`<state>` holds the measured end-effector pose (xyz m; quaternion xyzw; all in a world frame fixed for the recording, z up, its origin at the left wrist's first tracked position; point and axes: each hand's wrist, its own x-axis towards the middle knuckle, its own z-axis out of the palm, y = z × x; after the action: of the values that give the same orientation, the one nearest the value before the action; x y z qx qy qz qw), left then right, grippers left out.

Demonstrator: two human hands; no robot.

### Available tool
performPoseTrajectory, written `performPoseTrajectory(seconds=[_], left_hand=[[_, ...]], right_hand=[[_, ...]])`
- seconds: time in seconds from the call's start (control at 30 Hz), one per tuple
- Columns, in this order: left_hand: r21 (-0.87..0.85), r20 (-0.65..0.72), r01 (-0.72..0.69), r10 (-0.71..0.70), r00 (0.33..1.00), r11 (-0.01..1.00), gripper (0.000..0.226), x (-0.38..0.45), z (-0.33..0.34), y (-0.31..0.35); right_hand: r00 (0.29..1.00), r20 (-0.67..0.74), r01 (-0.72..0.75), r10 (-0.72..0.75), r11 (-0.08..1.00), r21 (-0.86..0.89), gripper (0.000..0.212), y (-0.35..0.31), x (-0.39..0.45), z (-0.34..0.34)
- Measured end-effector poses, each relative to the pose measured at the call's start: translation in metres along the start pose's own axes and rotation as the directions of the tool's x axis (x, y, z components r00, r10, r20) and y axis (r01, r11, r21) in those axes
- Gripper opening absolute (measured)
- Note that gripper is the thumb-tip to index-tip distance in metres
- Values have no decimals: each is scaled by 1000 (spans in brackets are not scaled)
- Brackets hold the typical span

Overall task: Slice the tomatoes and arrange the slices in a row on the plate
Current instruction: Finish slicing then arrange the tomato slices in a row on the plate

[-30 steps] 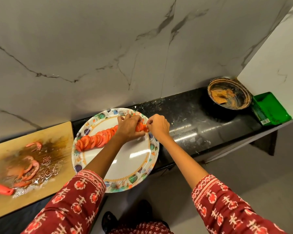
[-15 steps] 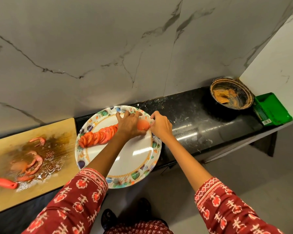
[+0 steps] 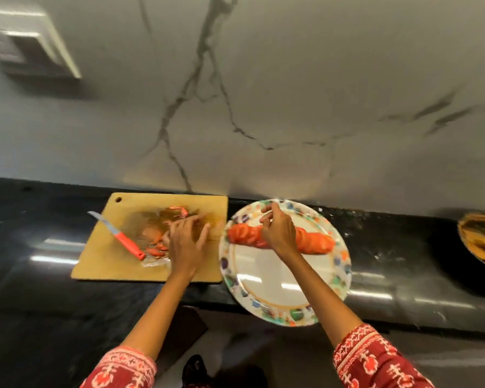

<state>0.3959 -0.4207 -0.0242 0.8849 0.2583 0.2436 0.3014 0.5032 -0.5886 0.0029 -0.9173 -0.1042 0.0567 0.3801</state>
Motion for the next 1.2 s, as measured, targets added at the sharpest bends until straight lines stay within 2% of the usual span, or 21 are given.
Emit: performPoseTrajectory(seconds=[0.1, 0.17, 0.23, 0.33, 0.4, 0.67, 0.77, 0.87, 1.0, 1.2], left_hand=[[-7, -95, 97, -97, 991, 995, 16, -4, -40, -53], [-20, -112, 179, -181, 977, 984, 17, -4, -61, -84], [-47, -97, 246, -250, 963, 968, 20, -2, -78, -108], [-78, -17, 259, -261, 965, 963, 22, 4, -92, -132], [-64, 32, 264, -262, 964, 962, 22, 10, -95, -142], [-52, 74, 149, -145, 987, 988, 19, 39, -93, -154], [-68, 90, 108, -102, 991, 992, 19, 48, -91, -156], [-49, 124, 81, -74, 989, 996, 21, 57, -90, -155], [73, 230, 8, -24, 973, 997, 27, 64, -85, -151], [58, 359, -19, -3, 933, 998, 37, 74, -78, -147]], right_hand=[[991, 79, 108, -110, 994, 28, 22, -33, -6, 38], [978, 134, 160, -161, 987, 14, 19, -51, -10, 62], [962, 202, 196, -185, 980, -37, 21, -68, -14, 85], [938, 293, 216, -185, 973, -76, 24, -87, -18, 114], [936, 307, 209, -174, 974, -86, 21, -100, -19, 131], [949, 316, 61, 7, 977, -205, 6, -120, -8, 158], [938, 346, 59, 13, 979, -197, 17, -114, -1, 145], [930, 367, 68, -22, 991, -113, 10, -112, 8, 127], [879, 466, 86, -101, 995, 54, 13, -123, 13, 110], [748, 648, 28, -139, 983, 179, 16, -139, 15, 107]])
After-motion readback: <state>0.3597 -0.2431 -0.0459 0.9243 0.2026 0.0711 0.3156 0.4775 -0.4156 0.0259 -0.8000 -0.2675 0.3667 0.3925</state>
